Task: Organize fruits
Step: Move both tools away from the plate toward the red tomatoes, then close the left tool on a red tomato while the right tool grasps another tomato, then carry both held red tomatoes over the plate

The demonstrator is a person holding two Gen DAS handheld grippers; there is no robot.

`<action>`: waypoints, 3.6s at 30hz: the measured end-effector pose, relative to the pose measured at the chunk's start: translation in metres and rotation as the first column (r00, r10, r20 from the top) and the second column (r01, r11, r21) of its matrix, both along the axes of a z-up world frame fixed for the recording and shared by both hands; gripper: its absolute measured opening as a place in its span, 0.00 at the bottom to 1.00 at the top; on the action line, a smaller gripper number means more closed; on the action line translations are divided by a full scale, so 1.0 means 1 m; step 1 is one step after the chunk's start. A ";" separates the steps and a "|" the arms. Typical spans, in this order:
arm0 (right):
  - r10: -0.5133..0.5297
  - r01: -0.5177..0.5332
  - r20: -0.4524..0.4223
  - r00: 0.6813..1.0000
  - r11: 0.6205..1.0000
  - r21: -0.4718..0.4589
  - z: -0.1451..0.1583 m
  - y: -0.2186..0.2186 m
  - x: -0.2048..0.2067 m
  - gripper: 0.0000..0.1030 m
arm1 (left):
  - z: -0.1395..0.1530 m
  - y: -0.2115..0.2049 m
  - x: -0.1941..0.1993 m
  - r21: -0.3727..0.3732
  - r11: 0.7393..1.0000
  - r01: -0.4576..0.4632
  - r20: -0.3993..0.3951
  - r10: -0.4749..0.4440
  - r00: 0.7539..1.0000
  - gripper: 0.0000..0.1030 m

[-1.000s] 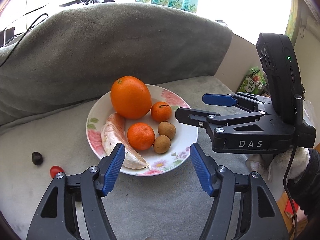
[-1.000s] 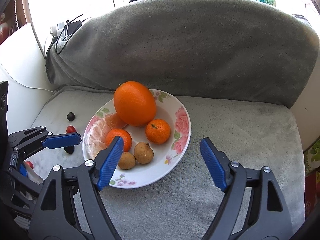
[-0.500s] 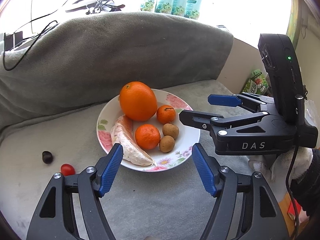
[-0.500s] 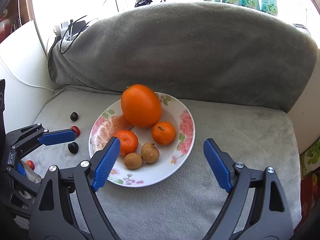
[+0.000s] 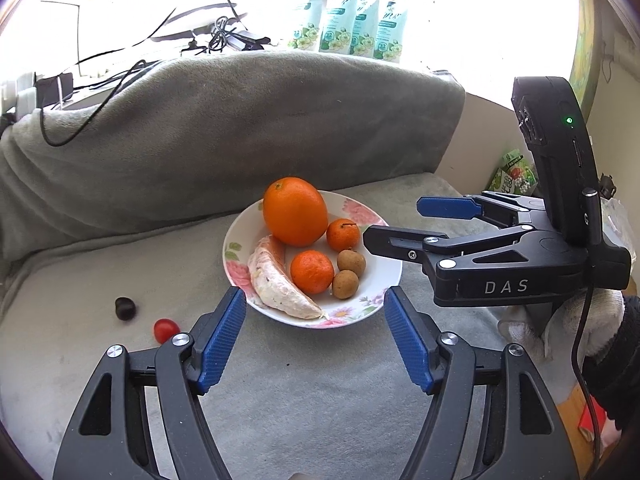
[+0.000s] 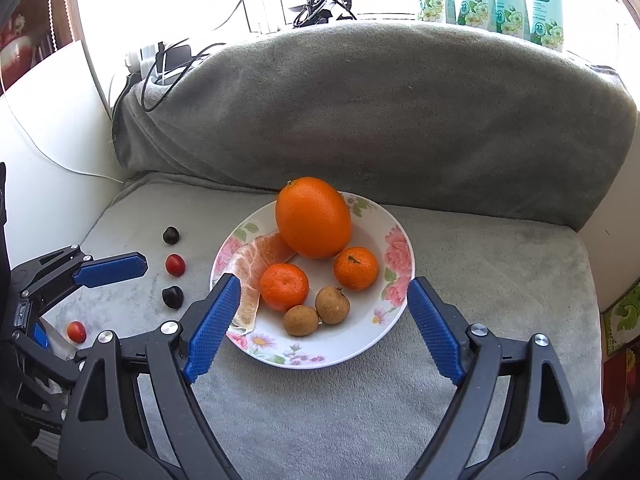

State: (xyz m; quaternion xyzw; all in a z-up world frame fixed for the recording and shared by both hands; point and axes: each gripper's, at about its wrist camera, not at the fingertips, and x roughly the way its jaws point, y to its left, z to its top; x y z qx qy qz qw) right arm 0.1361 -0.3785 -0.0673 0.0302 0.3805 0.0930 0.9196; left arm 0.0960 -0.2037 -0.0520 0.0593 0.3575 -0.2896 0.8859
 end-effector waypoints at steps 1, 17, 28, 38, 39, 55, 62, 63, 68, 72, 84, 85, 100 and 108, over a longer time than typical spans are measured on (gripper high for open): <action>0.003 -0.003 0.003 1.000 1.000 0.000 0.001 0.002 -0.001 0.85 | 0.002 0.002 -0.002 0.000 1.000 -0.004 0.005 0.004 1.000 0.69; 0.091 -0.094 0.084 0.992 0.995 0.035 0.024 0.041 -0.022 0.85 | 0.011 0.095 -0.028 -0.045 0.985 -0.166 0.012 0.166 0.986 0.69; 0.208 -0.209 0.077 0.975 0.978 0.009 0.017 0.087 -0.019 0.85 | -0.001 0.162 -0.058 -0.018 0.954 -0.299 0.002 0.299 0.954 0.69; 0.278 -0.278 0.026 0.960 0.960 -0.010 -0.001 0.121 -0.002 0.73 | -0.027 0.197 -0.082 -0.011 0.930 -0.368 -0.068 0.366 0.928 0.65; 0.284 -0.284 0.018 0.959 0.959 -0.008 -0.003 0.124 0.001 0.71 | -0.030 0.198 -0.083 -0.011 0.928 -0.371 -0.081 0.369 0.926 0.61; 0.346 -0.351 -0.074 0.935 0.933 -0.079 -0.032 0.168 0.040 0.54 | -0.063 0.217 -0.085 -0.002 0.913 -0.408 -0.160 0.403 0.901 0.48; 0.364 -0.379 -0.123 0.923 0.917 -0.126 -0.048 0.187 0.054 0.48 | -0.069 0.220 -0.083 -0.005 0.915 -0.403 -0.175 0.396 0.901 0.48; 0.365 -0.380 -0.127 0.922 0.915 -0.134 -0.050 0.189 0.056 0.48 | -0.070 0.219 -0.083 -0.004 0.916 -0.402 -0.177 0.395 0.902 0.48; 0.360 -0.383 -0.157 0.920 0.911 -0.151 -0.059 0.194 0.064 0.47 | -0.072 0.218 -0.081 -0.006 0.917 -0.400 -0.187 0.392 0.901 0.46; 0.357 -0.383 -0.174 0.918 0.910 -0.156 -0.064 0.196 0.069 0.42 | -0.074 0.218 -0.078 -0.006 0.917 -0.398 -0.192 0.389 0.901 0.43; 0.348 -0.381 -0.200 0.916 0.911 -0.157 -0.075 0.206 0.082 0.32 | -0.081 0.222 -0.072 -0.010 0.915 -0.404 -0.210 0.393 0.895 0.35; 0.348 -0.381 -0.202 0.916 0.911 -0.156 -0.075 0.206 0.082 0.31 | -0.082 0.222 -0.071 -0.011 0.915 -0.404 -0.213 0.393 0.895 0.34; 0.343 -0.371 -0.180 0.922 0.915 -0.159 -0.074 0.211 0.081 0.25 | -0.080 0.222 -0.067 -0.027 0.913 -0.407 -0.213 0.392 0.895 0.29; 0.342 -0.361 -0.137 0.930 0.920 -0.152 -0.059 0.205 0.071 0.25 | -0.068 0.219 -0.066 -0.049 0.914 -0.402 -0.188 0.387 0.903 0.29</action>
